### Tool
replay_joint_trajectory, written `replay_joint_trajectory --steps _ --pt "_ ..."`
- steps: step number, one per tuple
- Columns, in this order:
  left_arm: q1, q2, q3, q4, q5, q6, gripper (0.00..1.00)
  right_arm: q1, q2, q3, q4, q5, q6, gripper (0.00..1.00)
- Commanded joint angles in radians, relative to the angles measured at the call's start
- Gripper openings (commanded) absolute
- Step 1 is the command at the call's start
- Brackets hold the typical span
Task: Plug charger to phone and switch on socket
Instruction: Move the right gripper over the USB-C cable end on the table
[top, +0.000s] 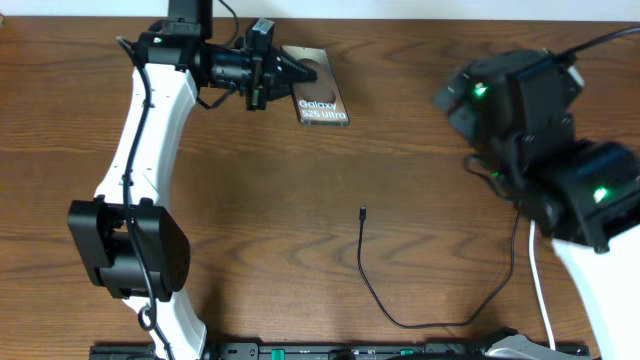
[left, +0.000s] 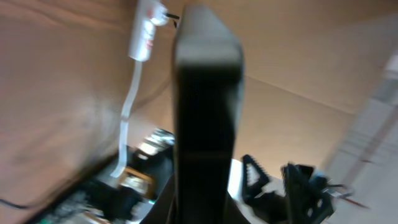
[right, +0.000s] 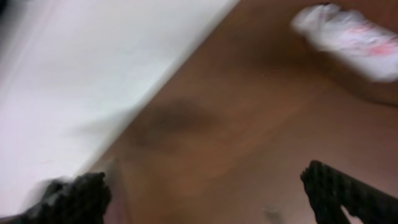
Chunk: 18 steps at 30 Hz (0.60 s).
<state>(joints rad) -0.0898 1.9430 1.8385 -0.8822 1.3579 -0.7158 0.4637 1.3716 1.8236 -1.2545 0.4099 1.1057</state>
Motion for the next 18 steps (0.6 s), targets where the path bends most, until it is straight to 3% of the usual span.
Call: replay_joint_trajectory --steps 1,7,14,16,18 --pt "-0.042 -0.011 0.011 -0.015 -0.154 0.181 0.07 -0.137 0.021 -0.003 -0.067 -0.082 -0.216 0.99" --pt "-0.089 -0.018 0.011 -0.015 -0.272 0.27 0.07 -0.278 0.041 -0.061 -0.076 -0.26 -0.458 0.99" --pt "-0.09 -0.097 0.011 -0.018 -0.335 0.384 0.07 -0.32 0.043 -0.226 -0.046 -0.317 -0.502 0.99" --pt "-0.089 -0.13 0.011 -0.009 -0.304 0.375 0.07 -0.319 0.043 -0.284 -0.016 -0.33 -0.501 0.99" --pt "-0.076 -0.163 0.011 0.024 -0.145 0.356 0.07 -0.319 0.043 -0.363 0.037 -0.38 -0.501 0.99"
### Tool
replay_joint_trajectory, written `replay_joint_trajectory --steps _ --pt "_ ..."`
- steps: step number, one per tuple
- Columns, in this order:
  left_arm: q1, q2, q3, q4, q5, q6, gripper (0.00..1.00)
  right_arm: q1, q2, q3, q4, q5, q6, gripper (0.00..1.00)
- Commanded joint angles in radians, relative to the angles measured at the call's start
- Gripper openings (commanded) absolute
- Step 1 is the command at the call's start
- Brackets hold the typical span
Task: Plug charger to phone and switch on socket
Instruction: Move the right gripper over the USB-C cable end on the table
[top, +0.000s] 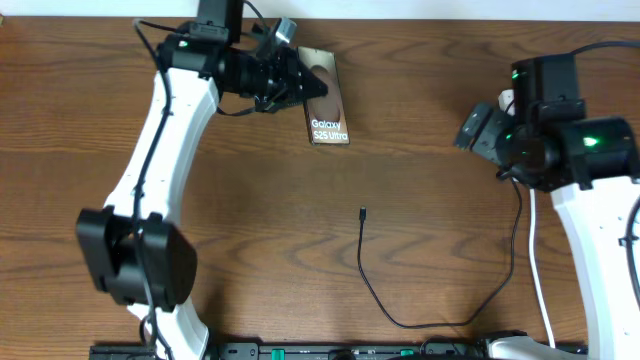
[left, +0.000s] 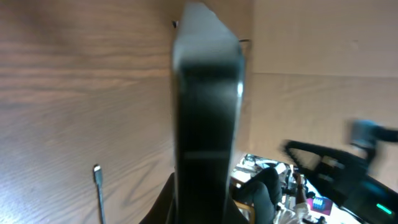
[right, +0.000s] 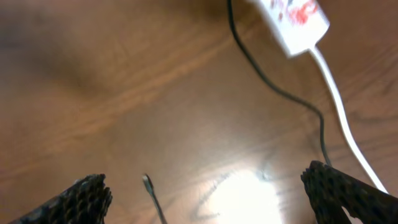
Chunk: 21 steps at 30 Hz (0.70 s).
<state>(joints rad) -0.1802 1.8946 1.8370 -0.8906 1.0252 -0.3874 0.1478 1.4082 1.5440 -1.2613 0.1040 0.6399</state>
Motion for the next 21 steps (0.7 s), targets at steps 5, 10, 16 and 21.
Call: replay_joint_trajectory --steps 5,10,16,21 --pt "0.061 -0.125 0.013 0.108 0.475 -0.063 0.07 -0.003 0.006 -0.23 0.16 -0.186 -0.036 0.99" --pt "0.087 -0.123 0.013 0.108 0.479 -0.101 0.07 -0.001 0.006 -0.348 0.263 -0.351 -0.109 0.99" --pt "0.085 -0.123 0.013 0.107 0.474 -0.106 0.07 0.05 0.006 -0.48 0.369 -0.387 -0.117 0.99" --pt "0.085 -0.117 0.013 0.107 0.441 -0.108 0.07 0.132 0.006 -0.571 0.469 -0.385 -0.109 0.98"
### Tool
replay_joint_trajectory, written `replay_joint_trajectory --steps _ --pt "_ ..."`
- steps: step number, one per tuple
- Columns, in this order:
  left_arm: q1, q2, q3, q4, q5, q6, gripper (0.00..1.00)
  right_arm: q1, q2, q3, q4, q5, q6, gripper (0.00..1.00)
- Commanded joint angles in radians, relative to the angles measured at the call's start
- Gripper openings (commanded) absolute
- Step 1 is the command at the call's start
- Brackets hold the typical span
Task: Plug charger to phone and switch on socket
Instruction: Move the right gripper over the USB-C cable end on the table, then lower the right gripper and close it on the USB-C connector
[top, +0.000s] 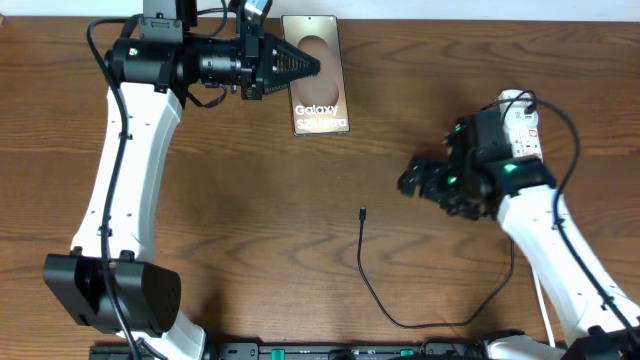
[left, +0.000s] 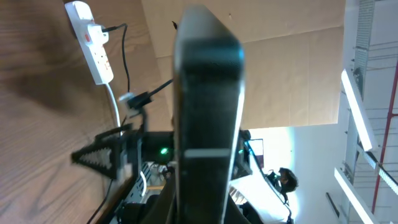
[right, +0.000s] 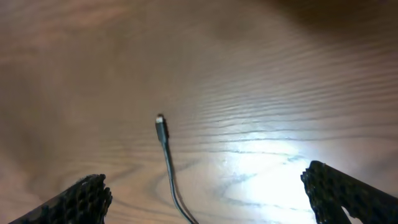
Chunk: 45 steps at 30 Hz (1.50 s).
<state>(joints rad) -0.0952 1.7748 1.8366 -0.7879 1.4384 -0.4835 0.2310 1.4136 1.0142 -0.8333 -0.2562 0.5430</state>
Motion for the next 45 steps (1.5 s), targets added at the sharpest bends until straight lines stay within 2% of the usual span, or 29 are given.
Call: replay_joint_trajectory --steps 1,3,6,7,9,14,18,27,30,34,45 --pt "0.001 0.002 0.013 0.004 0.008 -0.012 0.07 0.065 0.001 -0.054 0.063 -0.022 -0.007 0.94" --pt "0.001 0.003 0.013 0.004 -0.027 -0.012 0.07 0.1 0.005 -0.079 0.098 0.003 0.038 0.83" --pt "0.001 0.003 0.013 0.004 -0.045 -0.011 0.07 0.152 0.014 -0.102 0.121 0.072 0.115 0.74" --pt "0.001 0.003 0.013 0.005 -0.045 -0.01 0.07 0.167 0.018 -0.105 0.124 0.095 0.128 0.68" --pt "0.001 0.003 0.013 0.004 -0.051 -0.008 0.07 0.198 0.033 -0.107 0.13 0.13 0.158 0.61" --pt "0.0 0.003 0.013 -0.008 -0.101 0.003 0.07 0.267 0.105 -0.105 0.171 0.145 0.184 0.63" --pt "0.0 0.003 0.013 -0.057 -0.117 0.056 0.07 0.296 0.174 -0.098 0.17 0.145 0.197 0.63" --pt "0.001 0.003 0.013 -0.146 -0.372 0.072 0.08 0.33 0.208 -0.085 0.176 0.16 0.225 0.61" --pt "0.001 0.003 0.013 -0.158 -0.444 0.072 0.07 0.357 0.208 -0.085 0.177 0.205 0.257 0.59" --pt "0.001 0.003 0.013 -0.188 -0.521 0.076 0.07 0.393 0.208 -0.085 0.192 0.256 0.293 0.5" --pt "0.0 0.003 0.013 -0.208 -0.535 0.098 0.07 0.419 0.21 -0.085 0.259 0.322 0.333 0.43"
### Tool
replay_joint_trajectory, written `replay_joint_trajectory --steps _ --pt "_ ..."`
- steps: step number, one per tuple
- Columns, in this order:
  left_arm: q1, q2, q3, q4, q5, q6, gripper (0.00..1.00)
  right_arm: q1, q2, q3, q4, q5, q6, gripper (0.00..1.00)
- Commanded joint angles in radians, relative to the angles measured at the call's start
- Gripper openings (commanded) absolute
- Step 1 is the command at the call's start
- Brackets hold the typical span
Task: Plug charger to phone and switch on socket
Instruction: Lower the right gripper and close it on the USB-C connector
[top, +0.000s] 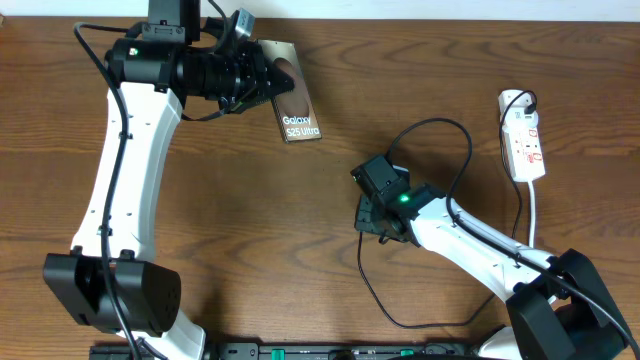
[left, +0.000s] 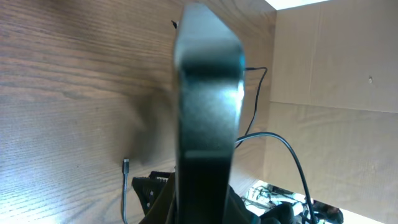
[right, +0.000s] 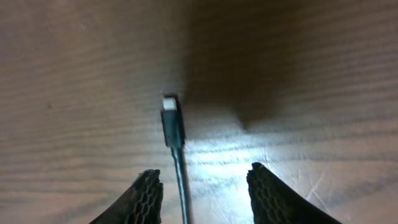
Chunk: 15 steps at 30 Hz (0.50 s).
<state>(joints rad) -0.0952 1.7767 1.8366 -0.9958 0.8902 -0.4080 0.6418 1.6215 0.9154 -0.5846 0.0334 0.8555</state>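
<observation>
My left gripper (top: 262, 80) is shut on the Galaxy phone (top: 293, 100), holding it tilted above the table at the back; in the left wrist view the phone (left: 208, 118) shows edge-on as a dark slab. The black charger cable (top: 372, 285) lies on the table, its plug end (right: 171, 118) pointing away from me. My right gripper (right: 205, 190) is open low over the cable, one finger on each side of it, just behind the plug. In the overhead view the right gripper (top: 378, 212) covers the plug. The white socket strip (top: 523, 133) lies at the right.
The cable loops from the socket strip (top: 523, 133) across the right half of the table. A black rail (top: 300, 352) runs along the front edge. The brown wooden table (top: 220, 230) bears everything.
My right gripper has moved left and down from beside the socket strip to the cable's plug end, its fingers now closer together. The left gripper has tilted the phone and shifted it slightly left.
At first my left gripper held the phone at the back and my right arm was raised at the far right. Then the right arm was near the socket strip, then partway toward the centre. Now its open fingers straddle the cable behind the plug, the phone still held.
</observation>
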Motion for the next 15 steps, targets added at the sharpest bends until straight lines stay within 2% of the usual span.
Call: replay_joint_trajectory --steps 1,8,15 --pt "0.0 0.001 0.013 0.0 0.013 0.023 0.07 0.008 0.003 0.014 0.018 0.033 0.02 0.42" --pt "0.001 0.001 0.013 -0.011 0.013 0.032 0.07 0.019 0.072 0.014 0.055 0.028 0.03 0.38" --pt "0.0 0.001 0.013 -0.017 0.013 0.037 0.07 0.031 0.127 0.019 0.069 0.015 0.031 0.38"
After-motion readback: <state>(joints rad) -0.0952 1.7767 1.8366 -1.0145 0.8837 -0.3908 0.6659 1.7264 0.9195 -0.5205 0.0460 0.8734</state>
